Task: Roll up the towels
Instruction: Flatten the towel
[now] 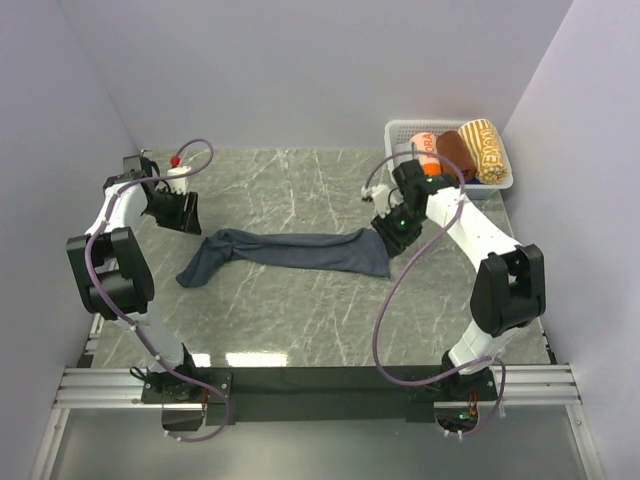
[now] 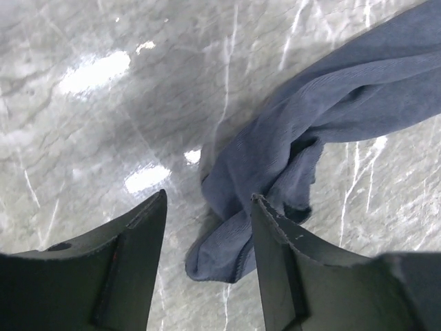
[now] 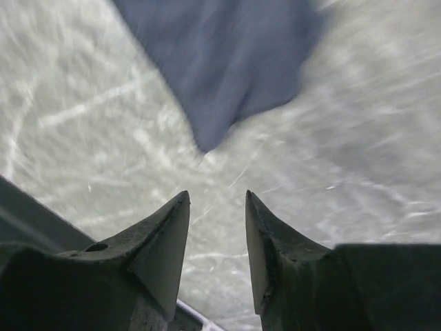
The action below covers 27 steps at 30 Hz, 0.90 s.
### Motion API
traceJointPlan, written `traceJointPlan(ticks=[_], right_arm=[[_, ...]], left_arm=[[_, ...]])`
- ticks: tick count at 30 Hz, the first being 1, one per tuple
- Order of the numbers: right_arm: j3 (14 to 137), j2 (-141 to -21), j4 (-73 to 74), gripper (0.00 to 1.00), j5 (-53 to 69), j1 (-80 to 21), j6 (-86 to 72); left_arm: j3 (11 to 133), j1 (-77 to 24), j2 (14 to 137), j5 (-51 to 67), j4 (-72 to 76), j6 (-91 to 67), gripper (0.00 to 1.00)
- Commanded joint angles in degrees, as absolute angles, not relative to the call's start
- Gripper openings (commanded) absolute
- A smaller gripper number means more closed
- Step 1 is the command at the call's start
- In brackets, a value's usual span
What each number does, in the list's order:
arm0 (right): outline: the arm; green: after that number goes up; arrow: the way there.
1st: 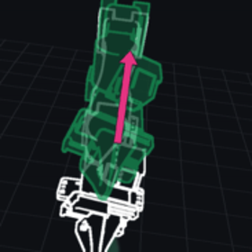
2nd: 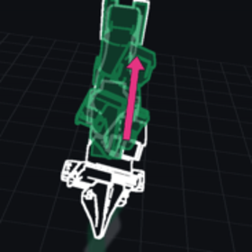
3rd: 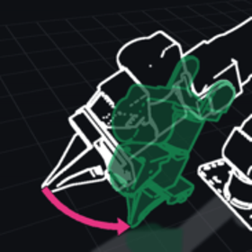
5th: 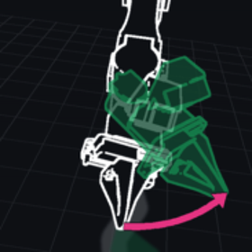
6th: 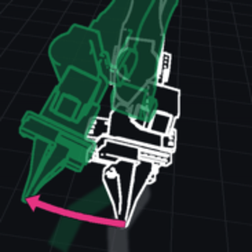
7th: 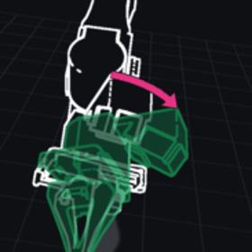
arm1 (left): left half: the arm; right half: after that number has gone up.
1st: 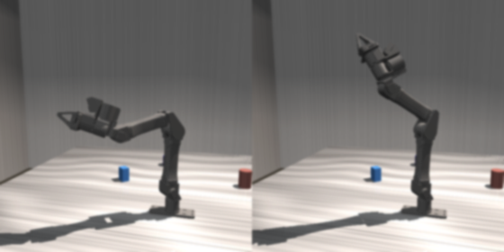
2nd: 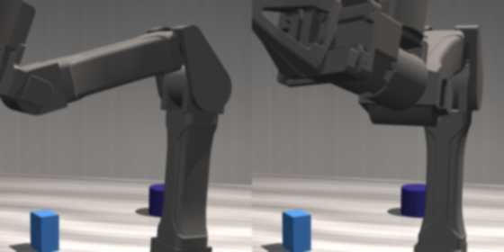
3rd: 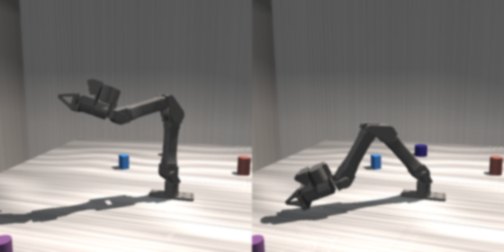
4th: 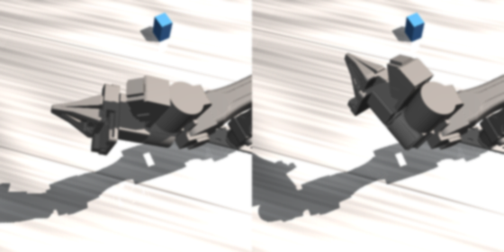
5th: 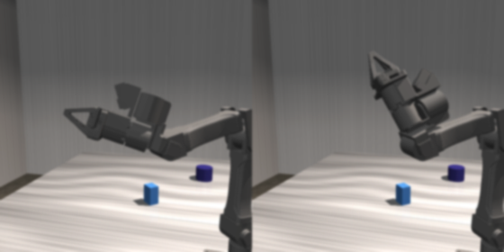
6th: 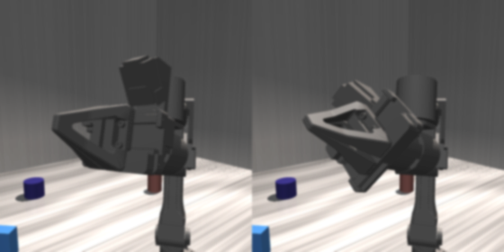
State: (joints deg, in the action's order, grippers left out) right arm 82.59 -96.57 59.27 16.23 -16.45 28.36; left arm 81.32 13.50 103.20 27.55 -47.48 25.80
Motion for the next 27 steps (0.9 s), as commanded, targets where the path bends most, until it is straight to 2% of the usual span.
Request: traceJointPlan(ticks=[1,2,3,5,18,20,21,22,23,24,25,27], right_arm=[[76.57,-96.06,55.29,0.45,12.14,-18.98,31.99],[76.2,-96.41,54.85,0.46,11.43,-19.33,31.64],[76.03,-97.29,54.32,0.5,9.95,-20.21,31.29],[75.5,-98.34,53.35,0.58,8.44,-21.0,30.24],[71.19,-104.94,45.7,0.58,1.76,-25.49,29.88],[71.02,-105.2,45.27,0.54,1.06,-25.58,30.06],[70.93,-105.29,45.26,0.48,0.97,-25.58,30.06],[70.75,-105.38,45.35,0.32,0.88,-25.58,30.23],[70.66,-105.38,45.61,0.24,1.14,-25.58,30.32],[70.75,-104.95,45.79,0.05,1.32,-25.58,30.41],[71.01,-104.59,46.14,0.0,1.58,-25.49,30.5],[71.45,-102.93,47.45,0.0,2.98,-24.88,30.5]], left_arm=[[80.77,13.89,100.81,28.65,-49.12,24.79,0.58],[80.77,13.97,100.72,28.83,-49.3,24.79,0.59],[80.68,14.15,100.55,29.09,-49.48,24.61,0.7],[80.68,14.59,100.37,29.35,-50.01,24.52,0.73],[81.83,19.6,100.2,31.56,-52.91,23.03,0.76],[81.65,19.95,100.02,30.77,-53.17,23.64,0.77],[81.3,19.95,99.76,30.41,-53.35,24.34,0.77],[80.86,20.04,99.15,29.89,-53.26,24.95,0.76],[79.55,19.95,98.71,29.1,-53.17,25.66,0.75],[78.76,19.86,97.66,28.48,-52.74,27.32,0.74],[77.79,20.04,97.3,27.87,-52.56,28.29,0.74],[74.63,19.95,96.51,26.29,-52.21,30.14,0.73]])
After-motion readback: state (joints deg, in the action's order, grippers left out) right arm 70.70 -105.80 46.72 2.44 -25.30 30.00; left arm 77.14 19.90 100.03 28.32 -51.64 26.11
